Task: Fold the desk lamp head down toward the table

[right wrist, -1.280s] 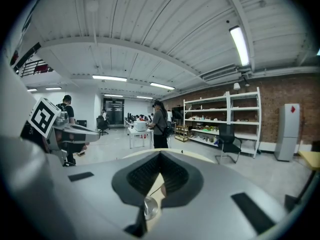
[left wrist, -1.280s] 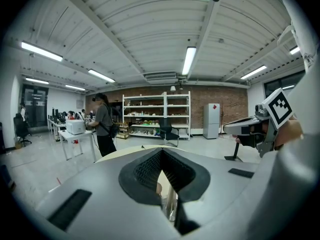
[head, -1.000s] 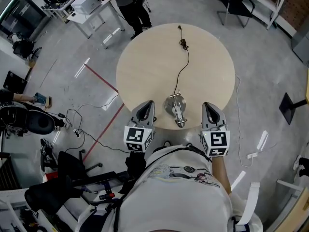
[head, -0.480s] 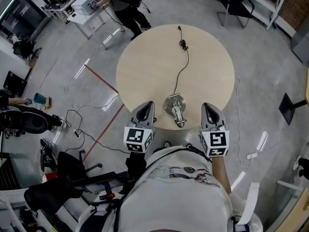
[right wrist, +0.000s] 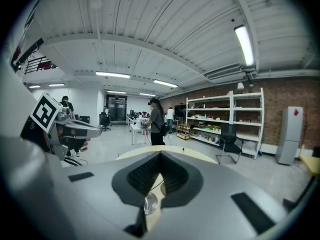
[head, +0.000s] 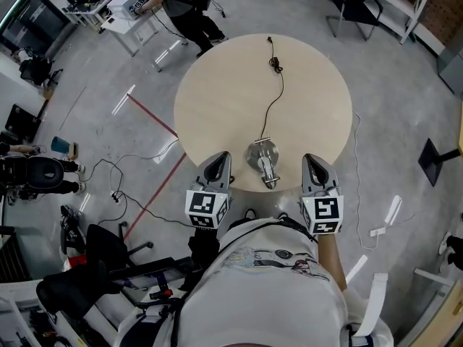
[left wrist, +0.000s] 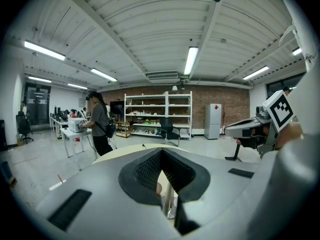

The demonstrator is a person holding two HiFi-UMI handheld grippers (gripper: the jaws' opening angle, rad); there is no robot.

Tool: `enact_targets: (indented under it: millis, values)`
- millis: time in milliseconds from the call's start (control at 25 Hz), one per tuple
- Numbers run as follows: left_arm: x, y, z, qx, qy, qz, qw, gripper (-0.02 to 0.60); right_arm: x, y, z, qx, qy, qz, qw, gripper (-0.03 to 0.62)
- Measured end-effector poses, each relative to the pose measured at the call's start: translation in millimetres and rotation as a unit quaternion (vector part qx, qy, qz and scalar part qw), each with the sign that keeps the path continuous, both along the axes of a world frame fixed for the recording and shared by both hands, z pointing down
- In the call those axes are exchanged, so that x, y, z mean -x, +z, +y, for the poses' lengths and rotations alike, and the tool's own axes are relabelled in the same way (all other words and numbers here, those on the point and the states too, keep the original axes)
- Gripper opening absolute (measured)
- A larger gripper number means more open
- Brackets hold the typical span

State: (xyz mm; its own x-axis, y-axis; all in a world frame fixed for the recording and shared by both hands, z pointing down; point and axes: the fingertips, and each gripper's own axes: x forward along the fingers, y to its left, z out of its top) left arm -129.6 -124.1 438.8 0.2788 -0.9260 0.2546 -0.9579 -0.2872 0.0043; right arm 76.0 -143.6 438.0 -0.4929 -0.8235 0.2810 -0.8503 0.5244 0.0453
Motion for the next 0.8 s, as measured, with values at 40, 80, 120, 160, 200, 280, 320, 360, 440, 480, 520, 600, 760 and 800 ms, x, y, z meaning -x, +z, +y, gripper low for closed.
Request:
enact_targets:
  millis: [40,80,120,160,200,280,320,360,440,480,520,600,760,800]
  values:
    - [-1,1,0,0.001,0.000,0.000,1.0000,0.003,-1,0,0,0.000,-0.001,0.000,1.000,0.005]
    - [-2,1,0,0.001,0.000,0.001,1.0000,0.003,-1,1,0,0.001,-0.001,0.001,1.000,0.005]
    - [-3,2,1,0.002,0.000,0.001,1.0000,0.003,-2,1,1,0.001,-0.001,0.001,1.000,0.005]
    - [-3,3,1,0.003,0.000,0.001,1.0000,0.003,-3,2,1,0.002,-0.001,0.001,1.000,0.005]
    - [-3,4,2,0.004,0.000,0.002,1.0000,0.003,-3,3,2,0.003,-0.001,0.002,1.000,0.005]
    - [-3,4,3,0.005,0.000,0.003,1.0000,0.003,-3,3,3,0.005,0.000,0.003,1.000,0.005]
    - [-3,4,4,0.006,0.000,0.003,1.0000,0.003,-3,3,4,0.006,0.000,0.003,1.000,0.005]
    - [-3,4,4,0.007,0.000,0.004,1.0000,0.003,-3,2,4,0.006,0.000,0.003,1.000,0.005]
    - [-4,3,4,0.007,0.001,0.005,1.0000,0.003,-4,2,5,0.006,0.000,0.004,1.000,0.005]
    - [-5,3,4,0.008,0.001,0.005,1.0000,0.003,-5,2,5,0.007,0.000,0.004,1.000,0.005]
    - [-6,4,5,0.008,0.002,0.005,1.0000,0.003,-5,2,6,0.007,0.000,0.005,1.000,0.005]
    - [-8,5,6,0.010,0.002,0.006,0.9999,0.003,-7,3,7,0.009,0.000,0.006,1.000,0.005]
    - [-11,7,5,0.012,0.005,0.008,0.9999,0.003,-9,5,8,0.011,0.000,0.007,1.000,0.005]
    - [-12,8,5,0.012,0.005,0.008,0.9999,0.003,-10,6,8,0.012,0.000,0.007,1.000,0.005]
